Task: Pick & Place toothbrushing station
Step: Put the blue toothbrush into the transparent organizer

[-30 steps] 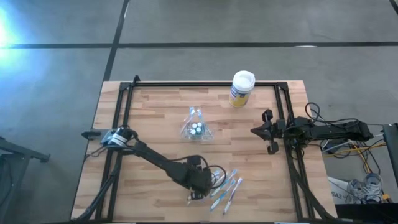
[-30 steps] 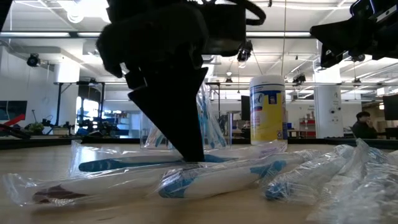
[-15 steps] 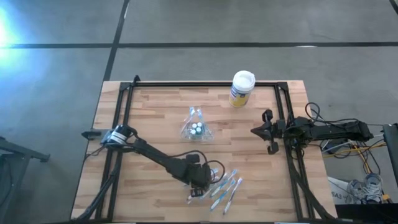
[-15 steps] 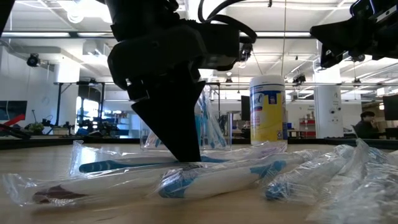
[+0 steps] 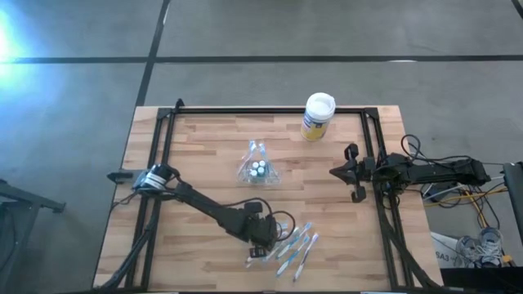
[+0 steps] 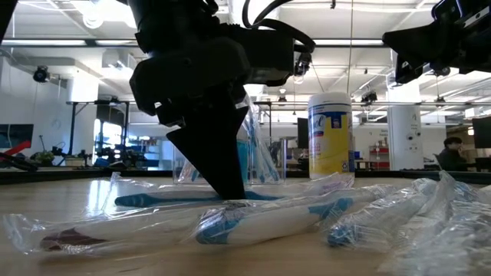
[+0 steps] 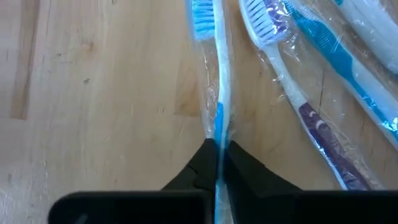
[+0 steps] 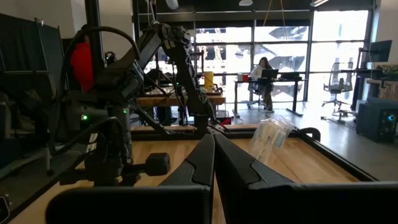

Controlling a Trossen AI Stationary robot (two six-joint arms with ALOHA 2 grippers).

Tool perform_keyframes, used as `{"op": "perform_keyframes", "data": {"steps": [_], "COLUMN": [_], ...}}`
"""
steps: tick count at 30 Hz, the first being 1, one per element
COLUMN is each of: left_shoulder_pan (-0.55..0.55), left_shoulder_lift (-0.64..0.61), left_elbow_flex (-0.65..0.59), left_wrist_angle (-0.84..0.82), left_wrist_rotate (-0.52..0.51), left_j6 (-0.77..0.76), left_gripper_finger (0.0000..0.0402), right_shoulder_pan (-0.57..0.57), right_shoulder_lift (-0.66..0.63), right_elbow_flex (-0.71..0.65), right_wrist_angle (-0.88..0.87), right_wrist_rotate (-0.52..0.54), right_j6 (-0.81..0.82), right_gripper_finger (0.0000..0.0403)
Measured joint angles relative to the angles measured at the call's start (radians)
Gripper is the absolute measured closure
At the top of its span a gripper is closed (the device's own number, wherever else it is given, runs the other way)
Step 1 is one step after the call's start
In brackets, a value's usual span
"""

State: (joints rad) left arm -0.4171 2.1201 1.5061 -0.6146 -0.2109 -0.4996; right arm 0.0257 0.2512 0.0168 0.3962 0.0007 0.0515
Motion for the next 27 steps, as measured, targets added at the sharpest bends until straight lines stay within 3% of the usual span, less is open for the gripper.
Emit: {"op": "perform_keyframes", "data": {"steps": [8,14,20,27], "left_shoulder_pan": [-0.021,-0.067,-0.122,-0.148], "left_shoulder_lift": [-0.073,-0.273,-0.579,-0.965], "left_elbow_flex": [-0.013,-0.071,-0.276,-0.648], "left_wrist_angle": [-0.087,-0.083,0.042,0.399], "left_wrist_rotate": [-0.013,-0.112,-0.212,-0.246], "left_j6": [0.055,0.149,0.167,0.195], "left_gripper_finger": [0.0378,0.0388,0.0383,0.0388], "right_shoulder_pan": [0.000,0.000,0.000,0.000], "right_shoulder_lift": [0.000,0.000,0.000,0.000], "right_elbow_flex": [0.000,0.000,0.000,0.000], "right_wrist_angle": [0.000,0.000,0.000,0.000], "right_wrist_rotate": [0.000,0.000,0.000,0.000], "right_j6": [0.000,0.000,0.000,0.000], "right_gripper_finger": [0.0394,0.0394,0.0394,0.0394]}}
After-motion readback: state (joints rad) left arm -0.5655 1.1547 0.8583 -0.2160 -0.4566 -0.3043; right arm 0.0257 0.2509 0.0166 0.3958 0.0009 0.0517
